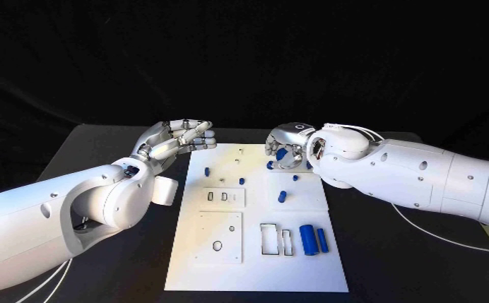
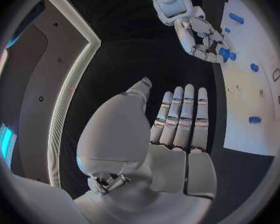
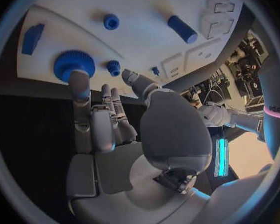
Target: Assemble the parts on the task board
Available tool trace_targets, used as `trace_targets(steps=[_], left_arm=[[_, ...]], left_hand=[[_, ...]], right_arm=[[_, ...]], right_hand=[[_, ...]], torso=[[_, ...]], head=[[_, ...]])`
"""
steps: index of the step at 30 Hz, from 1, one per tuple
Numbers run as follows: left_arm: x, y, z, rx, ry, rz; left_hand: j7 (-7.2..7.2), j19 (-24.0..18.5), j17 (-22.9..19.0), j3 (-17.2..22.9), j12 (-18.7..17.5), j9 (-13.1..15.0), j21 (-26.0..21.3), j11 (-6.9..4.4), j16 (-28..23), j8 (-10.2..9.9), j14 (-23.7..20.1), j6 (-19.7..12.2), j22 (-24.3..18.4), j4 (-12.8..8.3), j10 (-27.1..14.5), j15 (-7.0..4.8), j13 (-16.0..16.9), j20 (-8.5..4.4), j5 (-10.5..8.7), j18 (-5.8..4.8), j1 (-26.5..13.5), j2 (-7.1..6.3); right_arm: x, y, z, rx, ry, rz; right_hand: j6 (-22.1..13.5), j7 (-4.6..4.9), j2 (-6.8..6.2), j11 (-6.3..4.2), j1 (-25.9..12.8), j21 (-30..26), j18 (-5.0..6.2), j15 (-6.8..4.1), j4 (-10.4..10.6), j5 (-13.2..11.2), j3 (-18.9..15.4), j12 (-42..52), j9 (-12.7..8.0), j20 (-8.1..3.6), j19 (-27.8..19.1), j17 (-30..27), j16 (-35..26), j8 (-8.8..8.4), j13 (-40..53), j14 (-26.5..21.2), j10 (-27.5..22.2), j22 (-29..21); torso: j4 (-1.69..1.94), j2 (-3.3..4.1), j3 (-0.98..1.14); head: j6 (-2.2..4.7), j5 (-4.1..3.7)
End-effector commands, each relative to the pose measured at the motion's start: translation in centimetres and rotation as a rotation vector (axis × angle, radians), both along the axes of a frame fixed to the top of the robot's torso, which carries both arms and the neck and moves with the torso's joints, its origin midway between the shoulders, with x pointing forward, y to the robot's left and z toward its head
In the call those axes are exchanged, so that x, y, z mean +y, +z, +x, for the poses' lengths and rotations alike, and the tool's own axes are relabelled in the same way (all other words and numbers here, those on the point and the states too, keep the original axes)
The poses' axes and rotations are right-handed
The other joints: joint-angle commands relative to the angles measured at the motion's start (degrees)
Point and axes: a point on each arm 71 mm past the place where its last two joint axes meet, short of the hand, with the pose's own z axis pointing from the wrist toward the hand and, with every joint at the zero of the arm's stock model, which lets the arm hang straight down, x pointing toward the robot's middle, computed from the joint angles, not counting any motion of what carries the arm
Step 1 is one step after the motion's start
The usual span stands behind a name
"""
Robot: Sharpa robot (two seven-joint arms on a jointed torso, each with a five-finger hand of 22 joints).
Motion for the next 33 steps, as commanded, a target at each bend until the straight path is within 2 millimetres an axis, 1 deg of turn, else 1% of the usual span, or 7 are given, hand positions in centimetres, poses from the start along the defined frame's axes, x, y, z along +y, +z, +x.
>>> trace_targets(steps=[1, 5, 9, 11, 20, 25, 33], left_arm=[[-0.22, 0.18, -0.13, 0.002, -0.022, -0.016], [-0.24, 0.17, -0.15, 0.005, -0.026, -0.017], [-0.15, 0.12, -0.07, 0.008, -0.023, -0.016], [-0.12, 0.11, -0.05, 0.009, -0.021, -0.016], [0.00, 0.07, -0.01, 0.013, -0.018, -0.015], [0.03, 0.02, -0.01, 0.018, -0.017, -0.013], [0.05, -0.03, 0.00, 0.025, -0.019, -0.010]], left_hand=[[0.48, 0.4, 0.1, -0.4, -0.3, 0.1, -0.3, 0.05, -0.3, 0.0, 0.2, -0.1, -0.1, 0.1, 0.2, 0.07, 0.0, 0.03, -0.29, 0.56, -0.6, 0.09], [0.50, 0.4, 0.1, -0.5, -0.3, 0.1, -0.3, 0.06, -0.3, 0.0, 0.2, -0.2, -0.1, 0.1, 0.2, 0.08, 0.0, 0.04, -0.27, 0.56, -0.6, 0.11], [0.50, 0.4, 0.1, -0.5, -0.3, 0.1, -0.3, 0.06, -0.3, 0.0, 0.2, -0.2, -0.1, 0.1, 0.2, 0.08, 0.0, 0.04, -0.27, 0.56, -0.6, 0.11], [0.53, 0.4, 0.1, -0.5, -0.4, 0.1, -0.4, 0.09, -0.4, 0.0, 0.1, -0.3, -0.1, 0.2, 0.1, 0.10, 0.0, 0.04, -0.23, 0.55, -0.7, 0.17], [0.58, 0.5, 0.2, -0.6, -0.5, 0.1, -0.4, 0.11, -0.4, -0.1, 0.1, -0.4, -0.2, 0.2, 0.2, 0.12, 0.0, 0.06, -0.01, 0.55, -0.7, 0.27], [0.64, 0.5, 0.2, -0.8, -0.6, 0.1, -0.5, 0.13, -0.5, -0.2, 0.1, -0.6, -0.3, 0.3, 0.2, 0.13, 0.0, 0.07, 0.36, 0.55, -0.6, 0.43], [0.65, 0.5, 0.2, -0.8, -0.7, 0.1, -0.5, 0.14, -0.5, -0.3, 0.1, -0.7, -0.3, 0.3, 0.2, 0.13, 0.0, 0.08, 0.53, 0.55, -0.5, 0.51]], right_arm=[[0.02, -0.48, -0.02, 0.014, 0.000, -0.044], [0.03, -0.68, -0.05, 0.015, 0.001, -0.042], [0.19, -0.75, -0.09, 0.014, 0.001, -0.040], [0.23, -0.78, -0.09, 0.014, 0.000, -0.040], [0.32, -0.94, -0.05, 0.015, -0.004, -0.039], [0.38, -1.01, -0.07, 0.018, -0.006, -0.041], [0.42, -1.14, -0.04, 0.023, -0.008, -0.046]], right_hand=[[0.1, 0.02, 0.27, 0.10, 0.8, 0.5, -0.72, 0.36, 0.1, 0.3, -0.2, 0.4, 0.1, 0.02, 0.2, 0.2, 0.5, -0.21, 0.1, 2.7, -0.5, 0.6], [0.4, 0.15, 0.55, 0.16, 0.9, 1.4, -0.82, 0.42, 0.3, 0.7, 0.1, 0.7, 0.2, 0.10, 0.2, 0.6, 0.9, -0.20, 0.2, 2.8, -0.2, 1.6], [1.1, -0.03, 0.98, 0.03, 1.1, 3.4, -1.08, 0.34, 0.5, 1.0, 1.0, 1.2, 0.5, 0.14, 0.6, 1.4, 1.8, -0.09, 0.4, 2.9, 0.7, 4.1], [1.6, -0.26, 1.70, -0.12, 1.6, 5.0, -1.28, 0.16, 0.7, -0.9, 2.6, 1.2, 0.8, 0.15, 0.7, 0.8, 1.8, 0.04, 0.3, 2.7, 1.3, 6.1], [2.5, -0.52, 2.51, -0.31, 1.7, 6.5, -1.34, 0.08, 1.5, -3.2, 6.1, 0.8, 1.5, 0.12, 0.3, 1.3, 2.7, 0.35, 0.0, 2.7, 2.4, 7.9], [3.1, -0.77, 2.93, -0.53, 1.5, 7.3, -1.41, -0.08, 2.1, -3.3, 7.7, 0.7, 2.1, 0.04, 0.2, 1.5, 3.1, 0.78, -0.1, 2.8, 3.4, 8.9], [3.2, -0.84, 2.78, -0.61, 1.4, 7.8, -1.48, -0.13, 2.2, -3.1, 8.3, 0.6, 2.5, -0.01, 0.3, 1.9, 3.4, 0.95, -0.1, 2.8, 3.6, 9.6]], torso=[[0.03, 0.32, -0.01], [0.18, 0.46, -0.06], [0.17, 0.56, -0.06], [0.19, 0.62, -0.08], [0.16, 0.84, -0.16], [0.18, 1.02, -0.19], [0.32, 1.16, -0.23]], head=[[0.11, 0.07], [0.12, -0.04], [0.21, 0.07], [0.20, 0.10], [0.20, 0.10], [0.20, 0.07], [0.08, -0.07]])
